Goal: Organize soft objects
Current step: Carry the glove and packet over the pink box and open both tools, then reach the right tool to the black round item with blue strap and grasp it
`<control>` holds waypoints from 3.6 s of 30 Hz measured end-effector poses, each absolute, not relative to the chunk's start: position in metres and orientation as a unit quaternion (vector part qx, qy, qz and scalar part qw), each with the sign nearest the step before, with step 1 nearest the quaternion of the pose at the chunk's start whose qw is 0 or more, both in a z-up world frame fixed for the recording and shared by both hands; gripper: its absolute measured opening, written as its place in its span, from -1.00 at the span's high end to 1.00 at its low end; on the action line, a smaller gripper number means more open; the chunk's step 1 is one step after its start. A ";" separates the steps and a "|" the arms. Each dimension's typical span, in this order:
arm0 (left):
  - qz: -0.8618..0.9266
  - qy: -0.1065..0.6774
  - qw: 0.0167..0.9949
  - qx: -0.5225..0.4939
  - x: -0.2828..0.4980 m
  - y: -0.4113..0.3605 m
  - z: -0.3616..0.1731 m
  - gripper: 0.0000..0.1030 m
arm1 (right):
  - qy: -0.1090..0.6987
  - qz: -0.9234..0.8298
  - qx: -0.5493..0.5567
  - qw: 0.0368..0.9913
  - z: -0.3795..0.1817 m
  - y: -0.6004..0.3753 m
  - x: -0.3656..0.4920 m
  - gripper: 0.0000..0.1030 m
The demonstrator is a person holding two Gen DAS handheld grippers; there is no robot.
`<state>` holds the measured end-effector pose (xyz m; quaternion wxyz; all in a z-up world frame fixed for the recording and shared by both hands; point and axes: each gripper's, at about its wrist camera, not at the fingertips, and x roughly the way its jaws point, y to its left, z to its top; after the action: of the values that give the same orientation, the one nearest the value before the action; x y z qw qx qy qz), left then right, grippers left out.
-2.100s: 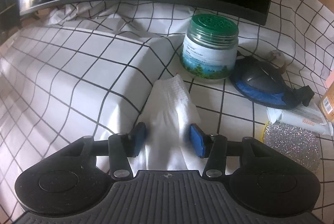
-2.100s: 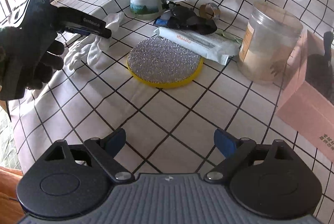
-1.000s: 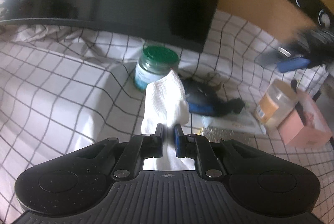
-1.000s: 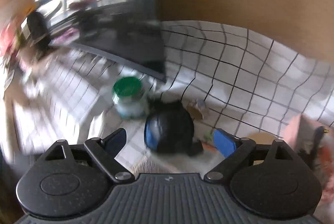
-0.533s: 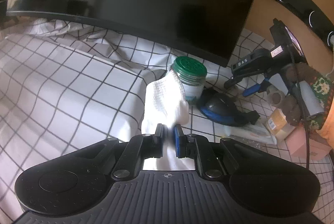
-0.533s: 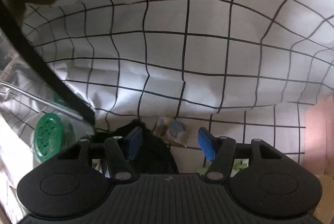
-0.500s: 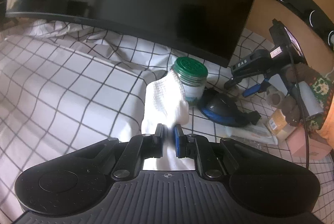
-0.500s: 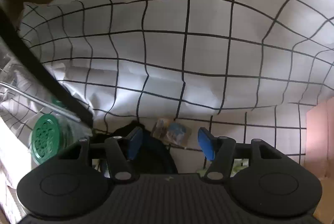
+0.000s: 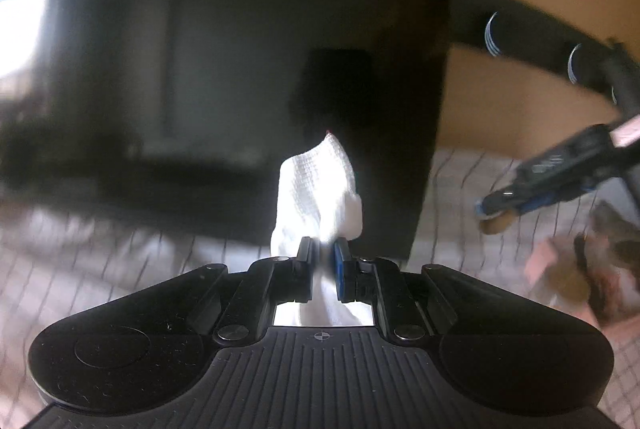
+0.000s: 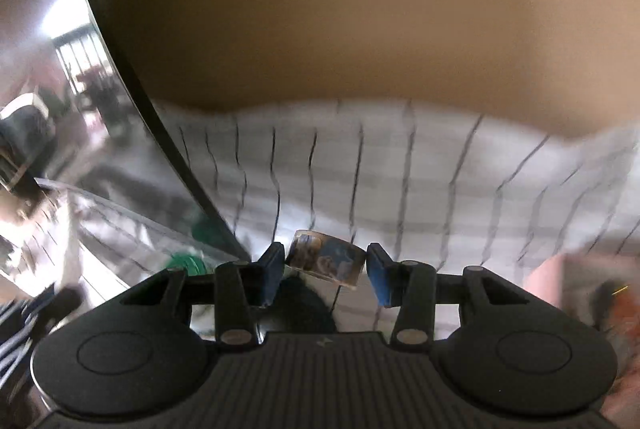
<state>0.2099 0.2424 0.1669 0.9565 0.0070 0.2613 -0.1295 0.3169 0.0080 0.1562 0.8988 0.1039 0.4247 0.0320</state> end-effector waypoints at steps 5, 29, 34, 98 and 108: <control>-0.170 0.212 0.962 0.022 0.222 0.189 0.205 0.75 | 0.347 0.004 0.083 0.934 0.219 -0.044 0.268 0.13; -0.399 0.418 0.816 -0.015 0.243 -0.129 0.104 0.57 | 0.304 -0.158 0.103 0.934 0.209 -0.230 0.130 0.13; -0.379 0.437 0.815 -0.028 0.232 -0.106 0.084 0.57 | 0.334 -0.138 0.127 0.924 0.177 -0.234 0.133 0.13; -0.133 0.465 0.862 -0.154 0.132 0.280 0.048 0.57 | 0.473 0.140 -0.035 0.869 0.021 0.078 0.314 -0.52; -0.138 0.465 0.860 -0.156 0.140 0.258 0.047 0.57 | 0.397 0.174 -0.048 0.900 0.089 0.072 0.224 -0.43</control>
<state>0.1399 0.2576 0.0472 0.8603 -0.1563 0.4654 -0.1375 0.2242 0.0723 0.0890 0.9001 -0.0479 0.3967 0.1737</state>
